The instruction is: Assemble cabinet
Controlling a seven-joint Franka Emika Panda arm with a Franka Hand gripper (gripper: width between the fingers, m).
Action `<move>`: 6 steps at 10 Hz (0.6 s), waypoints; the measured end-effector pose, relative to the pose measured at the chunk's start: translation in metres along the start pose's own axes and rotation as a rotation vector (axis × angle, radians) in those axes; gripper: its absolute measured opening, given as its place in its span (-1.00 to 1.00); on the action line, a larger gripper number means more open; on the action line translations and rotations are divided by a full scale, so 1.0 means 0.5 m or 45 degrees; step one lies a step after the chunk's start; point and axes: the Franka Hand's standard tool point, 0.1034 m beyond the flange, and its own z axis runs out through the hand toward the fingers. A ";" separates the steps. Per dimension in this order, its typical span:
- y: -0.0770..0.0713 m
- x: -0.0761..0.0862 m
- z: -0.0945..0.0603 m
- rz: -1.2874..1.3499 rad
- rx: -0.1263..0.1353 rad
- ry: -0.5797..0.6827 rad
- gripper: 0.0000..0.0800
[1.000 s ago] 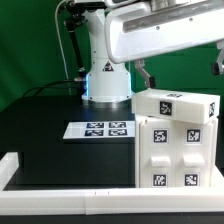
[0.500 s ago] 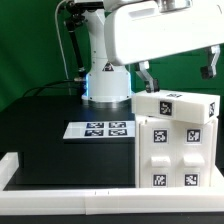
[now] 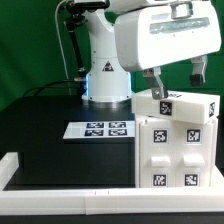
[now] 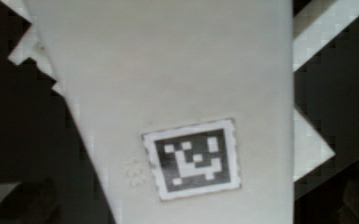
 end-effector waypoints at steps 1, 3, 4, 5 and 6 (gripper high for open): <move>-0.002 -0.005 0.008 0.005 -0.004 0.000 0.99; -0.002 -0.016 0.022 0.011 -0.003 -0.007 0.99; -0.001 -0.019 0.025 0.015 -0.002 -0.010 0.99; 0.000 -0.019 0.025 0.020 -0.002 -0.010 0.68; 0.001 -0.020 0.025 0.021 -0.003 -0.010 0.39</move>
Offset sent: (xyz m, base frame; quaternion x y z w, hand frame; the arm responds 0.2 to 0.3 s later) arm -0.0027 -0.0001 -0.0091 0.0164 0.0037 0.0149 0.9997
